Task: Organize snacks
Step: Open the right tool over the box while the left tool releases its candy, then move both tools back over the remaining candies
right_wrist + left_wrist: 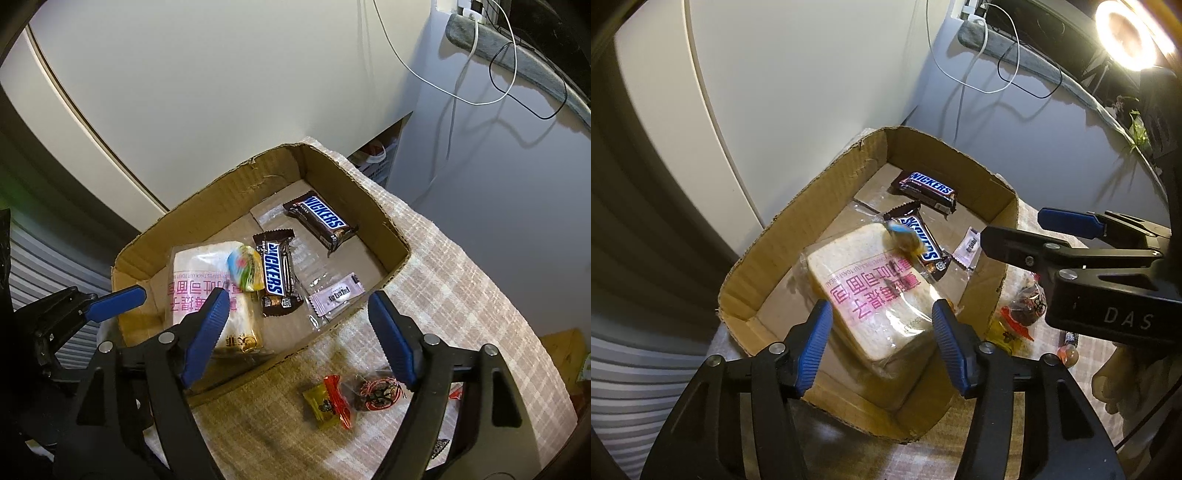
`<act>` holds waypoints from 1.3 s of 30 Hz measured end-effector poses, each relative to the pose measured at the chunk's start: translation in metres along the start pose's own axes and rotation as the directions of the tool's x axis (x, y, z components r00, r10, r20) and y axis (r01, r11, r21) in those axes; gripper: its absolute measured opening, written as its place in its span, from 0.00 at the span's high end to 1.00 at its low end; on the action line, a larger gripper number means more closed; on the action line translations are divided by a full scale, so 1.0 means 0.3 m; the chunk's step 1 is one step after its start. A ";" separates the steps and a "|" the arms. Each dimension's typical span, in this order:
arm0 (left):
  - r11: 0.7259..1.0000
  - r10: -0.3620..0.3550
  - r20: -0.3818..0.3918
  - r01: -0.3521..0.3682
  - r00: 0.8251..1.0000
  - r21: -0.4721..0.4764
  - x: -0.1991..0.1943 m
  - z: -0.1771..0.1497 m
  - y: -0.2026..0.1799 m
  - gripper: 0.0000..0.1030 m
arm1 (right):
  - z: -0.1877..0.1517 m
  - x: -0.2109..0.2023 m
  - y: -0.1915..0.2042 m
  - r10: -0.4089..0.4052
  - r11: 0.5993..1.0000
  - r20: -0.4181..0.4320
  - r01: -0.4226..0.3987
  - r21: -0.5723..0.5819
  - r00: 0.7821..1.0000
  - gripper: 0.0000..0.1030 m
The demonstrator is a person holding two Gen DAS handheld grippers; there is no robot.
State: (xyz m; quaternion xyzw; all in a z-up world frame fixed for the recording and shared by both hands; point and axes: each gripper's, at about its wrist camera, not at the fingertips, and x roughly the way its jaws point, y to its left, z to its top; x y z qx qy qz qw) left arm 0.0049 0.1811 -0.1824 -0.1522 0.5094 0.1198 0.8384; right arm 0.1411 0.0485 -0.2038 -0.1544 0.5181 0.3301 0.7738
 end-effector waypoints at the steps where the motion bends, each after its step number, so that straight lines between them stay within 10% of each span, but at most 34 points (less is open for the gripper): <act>1: 1.000 0.000 0.000 0.000 1.000 0.001 -0.001 -0.001 -0.002 0.46 | -0.003 -0.005 -0.002 -0.002 1.000 0.000 0.002 0.003 1.000 0.22; 39: 0.950 -0.171 -0.103 0.192 0.980 0.247 0.034 -0.068 -0.396 0.46 | -0.510 -0.277 -0.522 -0.078 0.907 -0.008 0.074 0.414 0.997 0.22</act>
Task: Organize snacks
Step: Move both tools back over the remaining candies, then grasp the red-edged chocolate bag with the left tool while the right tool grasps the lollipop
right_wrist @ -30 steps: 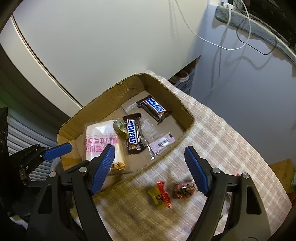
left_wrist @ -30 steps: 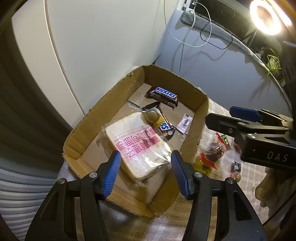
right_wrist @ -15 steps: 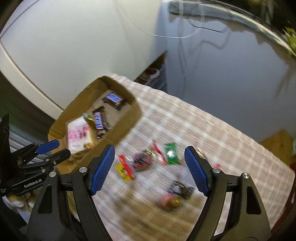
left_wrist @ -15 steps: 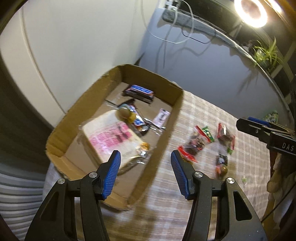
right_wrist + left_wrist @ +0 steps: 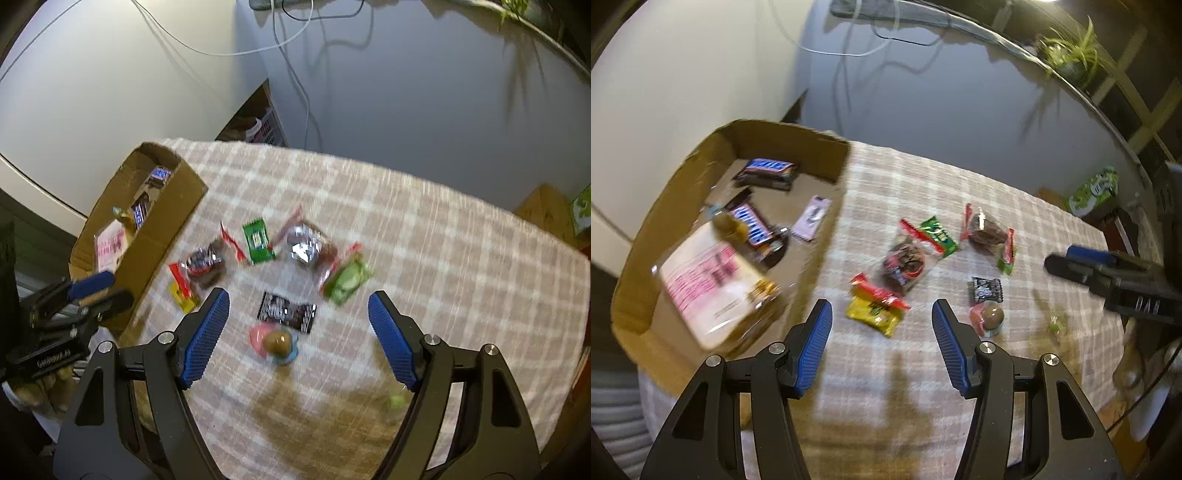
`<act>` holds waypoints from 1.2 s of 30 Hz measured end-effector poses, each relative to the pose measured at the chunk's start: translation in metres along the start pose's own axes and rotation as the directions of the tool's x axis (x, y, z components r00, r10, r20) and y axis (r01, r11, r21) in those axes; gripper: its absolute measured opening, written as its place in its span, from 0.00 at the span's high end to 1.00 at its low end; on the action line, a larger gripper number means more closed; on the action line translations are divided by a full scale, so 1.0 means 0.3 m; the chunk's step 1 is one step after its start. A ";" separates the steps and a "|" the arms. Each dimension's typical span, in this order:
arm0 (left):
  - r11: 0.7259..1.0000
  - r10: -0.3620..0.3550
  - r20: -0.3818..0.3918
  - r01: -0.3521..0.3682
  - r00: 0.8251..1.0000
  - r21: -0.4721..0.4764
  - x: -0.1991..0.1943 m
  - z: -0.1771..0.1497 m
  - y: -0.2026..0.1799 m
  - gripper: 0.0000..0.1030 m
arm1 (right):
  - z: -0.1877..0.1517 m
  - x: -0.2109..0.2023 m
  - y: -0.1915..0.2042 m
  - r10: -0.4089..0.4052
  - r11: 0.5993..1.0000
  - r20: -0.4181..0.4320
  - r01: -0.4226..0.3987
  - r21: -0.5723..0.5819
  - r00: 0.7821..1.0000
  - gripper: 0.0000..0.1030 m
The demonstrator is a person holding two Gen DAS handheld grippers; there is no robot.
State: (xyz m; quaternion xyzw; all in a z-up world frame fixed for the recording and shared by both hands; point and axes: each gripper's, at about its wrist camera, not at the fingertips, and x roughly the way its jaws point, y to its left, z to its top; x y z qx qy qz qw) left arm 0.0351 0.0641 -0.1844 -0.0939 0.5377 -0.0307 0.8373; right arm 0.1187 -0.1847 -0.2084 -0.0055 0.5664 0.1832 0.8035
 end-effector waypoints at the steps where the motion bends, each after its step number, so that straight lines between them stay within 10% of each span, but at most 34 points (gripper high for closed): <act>1: 1.000 -0.002 -0.003 0.002 1.000 0.012 0.010 0.009 -0.008 0.46 | -0.017 0.012 -0.003 0.008 1.000 -0.009 -0.008 0.005 1.000 0.22; 24: 0.977 0.060 -0.135 -0.031 0.989 0.212 0.284 0.110 -0.105 0.57 | -0.140 0.209 0.076 0.029 0.999 -0.117 -0.034 -0.040 0.993 0.38; 36: 0.983 0.056 -0.136 -0.031 0.989 0.183 0.315 0.115 -0.081 0.68 | -0.132 0.251 0.102 0.001 0.997 -0.135 -0.012 -0.076 0.991 0.75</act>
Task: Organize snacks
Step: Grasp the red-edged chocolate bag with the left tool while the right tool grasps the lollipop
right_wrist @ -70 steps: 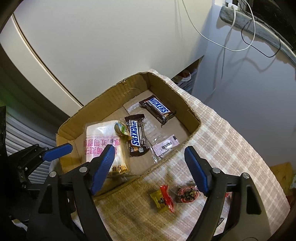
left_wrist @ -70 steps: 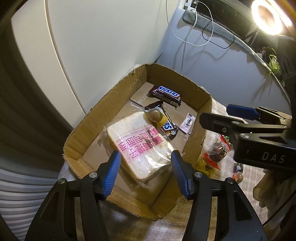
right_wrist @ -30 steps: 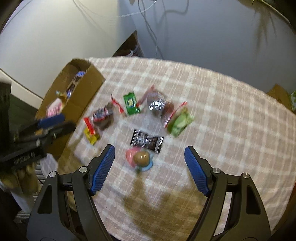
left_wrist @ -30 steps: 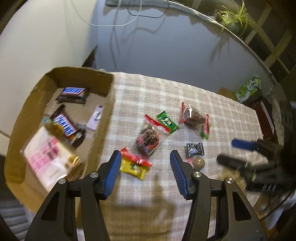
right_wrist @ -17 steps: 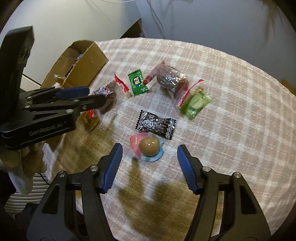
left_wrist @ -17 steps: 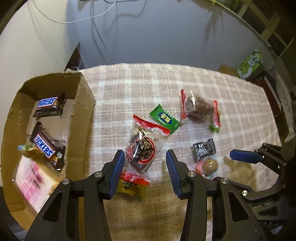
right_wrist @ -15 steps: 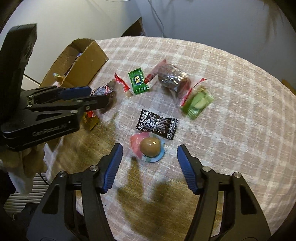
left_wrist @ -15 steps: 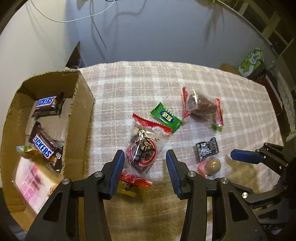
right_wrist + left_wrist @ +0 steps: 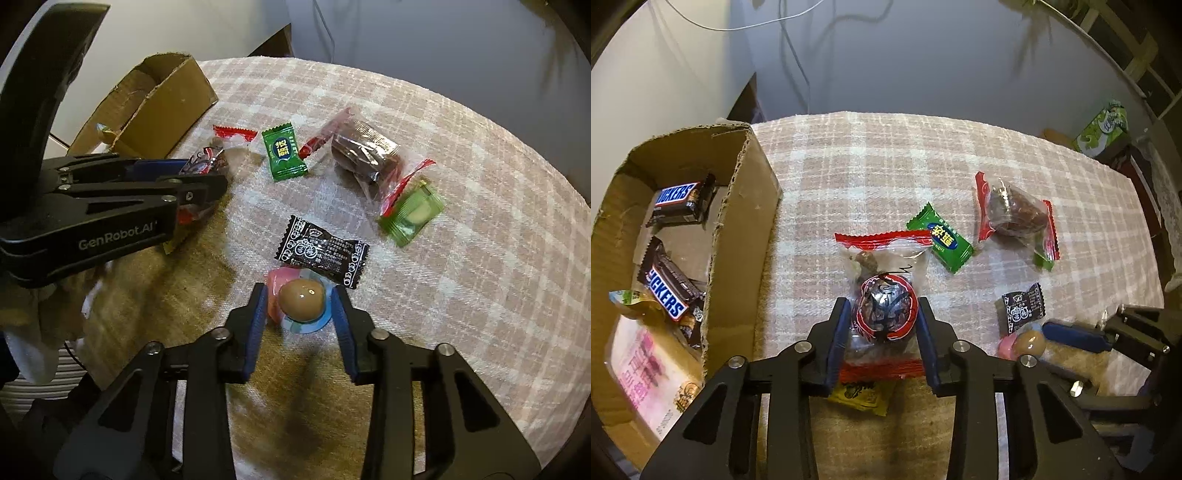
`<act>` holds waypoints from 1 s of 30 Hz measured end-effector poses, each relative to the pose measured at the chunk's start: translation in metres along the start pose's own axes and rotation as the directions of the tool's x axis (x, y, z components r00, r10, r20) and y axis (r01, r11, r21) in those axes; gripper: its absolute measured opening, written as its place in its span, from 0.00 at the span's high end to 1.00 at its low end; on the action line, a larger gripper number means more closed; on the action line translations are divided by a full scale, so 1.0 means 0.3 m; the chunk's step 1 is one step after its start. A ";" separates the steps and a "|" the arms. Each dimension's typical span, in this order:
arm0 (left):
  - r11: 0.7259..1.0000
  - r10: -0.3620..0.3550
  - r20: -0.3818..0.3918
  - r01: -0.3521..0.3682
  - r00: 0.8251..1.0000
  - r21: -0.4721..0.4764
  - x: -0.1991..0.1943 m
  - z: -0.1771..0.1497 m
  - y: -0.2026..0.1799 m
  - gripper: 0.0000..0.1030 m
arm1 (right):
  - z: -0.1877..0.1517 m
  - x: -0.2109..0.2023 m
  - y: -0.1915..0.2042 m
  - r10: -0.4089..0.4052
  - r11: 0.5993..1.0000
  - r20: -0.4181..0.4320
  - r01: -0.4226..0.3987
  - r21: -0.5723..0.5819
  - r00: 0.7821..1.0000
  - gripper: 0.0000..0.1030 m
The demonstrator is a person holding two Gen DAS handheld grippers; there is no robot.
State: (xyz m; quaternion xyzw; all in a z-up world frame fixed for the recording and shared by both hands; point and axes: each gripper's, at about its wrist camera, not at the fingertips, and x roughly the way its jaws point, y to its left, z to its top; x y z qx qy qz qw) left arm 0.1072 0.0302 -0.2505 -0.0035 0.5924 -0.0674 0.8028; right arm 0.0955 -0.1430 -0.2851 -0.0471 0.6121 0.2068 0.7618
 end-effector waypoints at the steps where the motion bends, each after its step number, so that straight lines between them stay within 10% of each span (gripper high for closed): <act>1: 1.000 -0.001 0.002 0.001 1.000 -0.003 -0.002 -0.002 0.003 0.68 | 0.000 -0.001 -0.003 0.009 1.000 -0.002 -0.009 0.004 1.000 0.75; 30: 0.996 -0.033 0.113 0.043 0.993 -0.083 -0.224 -0.062 0.032 0.69 | 0.008 -0.178 -0.008 0.008 1.000 0.103 -0.008 0.000 0.995 0.76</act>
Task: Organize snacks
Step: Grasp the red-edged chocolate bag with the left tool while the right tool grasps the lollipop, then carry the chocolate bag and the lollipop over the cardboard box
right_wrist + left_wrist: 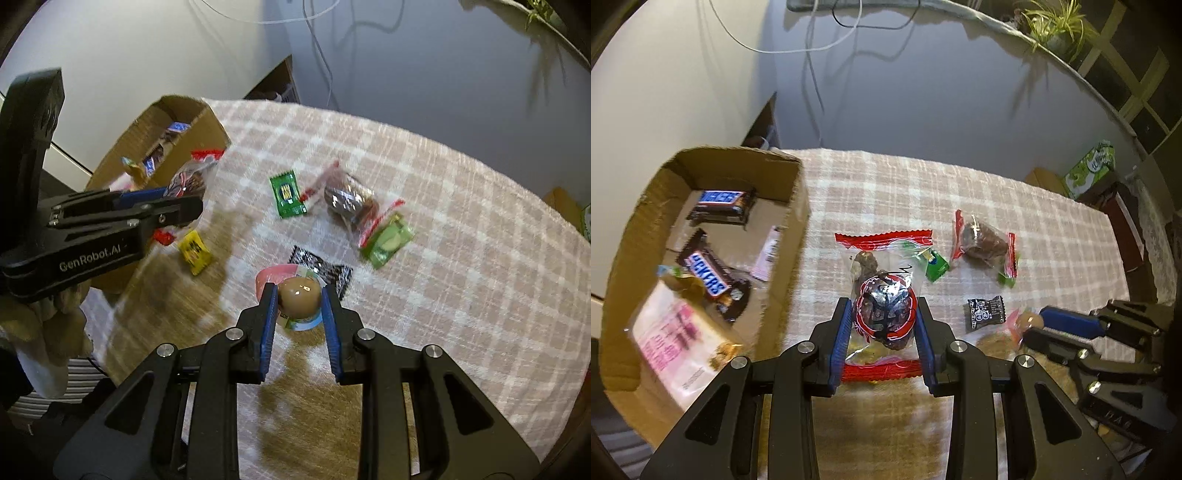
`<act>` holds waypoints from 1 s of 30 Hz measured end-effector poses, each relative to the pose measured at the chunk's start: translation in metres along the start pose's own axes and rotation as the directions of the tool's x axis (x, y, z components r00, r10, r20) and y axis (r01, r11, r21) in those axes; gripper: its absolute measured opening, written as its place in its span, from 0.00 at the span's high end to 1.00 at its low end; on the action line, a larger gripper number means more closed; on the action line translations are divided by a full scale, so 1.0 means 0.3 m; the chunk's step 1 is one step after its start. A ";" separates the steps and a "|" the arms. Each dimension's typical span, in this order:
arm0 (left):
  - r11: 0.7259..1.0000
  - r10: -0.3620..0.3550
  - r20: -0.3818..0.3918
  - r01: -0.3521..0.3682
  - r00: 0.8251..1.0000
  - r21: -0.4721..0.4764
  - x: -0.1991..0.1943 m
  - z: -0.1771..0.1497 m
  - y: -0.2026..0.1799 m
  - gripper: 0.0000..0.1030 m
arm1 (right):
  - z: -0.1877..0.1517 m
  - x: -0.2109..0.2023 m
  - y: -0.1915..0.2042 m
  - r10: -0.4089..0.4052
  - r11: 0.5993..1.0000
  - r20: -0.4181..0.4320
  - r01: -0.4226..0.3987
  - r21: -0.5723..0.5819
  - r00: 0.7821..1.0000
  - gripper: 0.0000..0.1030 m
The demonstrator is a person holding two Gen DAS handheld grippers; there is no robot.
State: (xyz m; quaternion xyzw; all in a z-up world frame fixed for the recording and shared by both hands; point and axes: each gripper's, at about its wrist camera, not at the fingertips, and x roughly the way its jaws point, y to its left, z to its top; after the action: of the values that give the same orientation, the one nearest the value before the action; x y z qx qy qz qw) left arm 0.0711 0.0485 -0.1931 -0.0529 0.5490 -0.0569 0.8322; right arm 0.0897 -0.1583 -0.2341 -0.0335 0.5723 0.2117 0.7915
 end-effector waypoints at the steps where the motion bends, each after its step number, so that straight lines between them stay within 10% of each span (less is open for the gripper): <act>1: 1.000 0.003 0.006 -0.003 1.000 -0.002 -0.014 -0.004 0.004 0.69 | 0.006 -0.010 0.004 0.002 1.000 0.008 -0.002 -0.003 1.000 0.76; 30: 0.980 0.117 0.099 -0.099 0.988 -0.170 -0.204 -0.126 0.226 0.69 | 0.202 -0.073 0.301 0.099 0.974 0.090 -0.077 -0.213 0.991 0.76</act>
State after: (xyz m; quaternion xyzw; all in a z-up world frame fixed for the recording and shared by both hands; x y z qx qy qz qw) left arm 0.0150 0.1239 -0.1625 -0.0945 0.5081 0.0370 0.8553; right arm 0.1045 -0.0648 -0.1761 -0.0806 0.5073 0.3071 0.8012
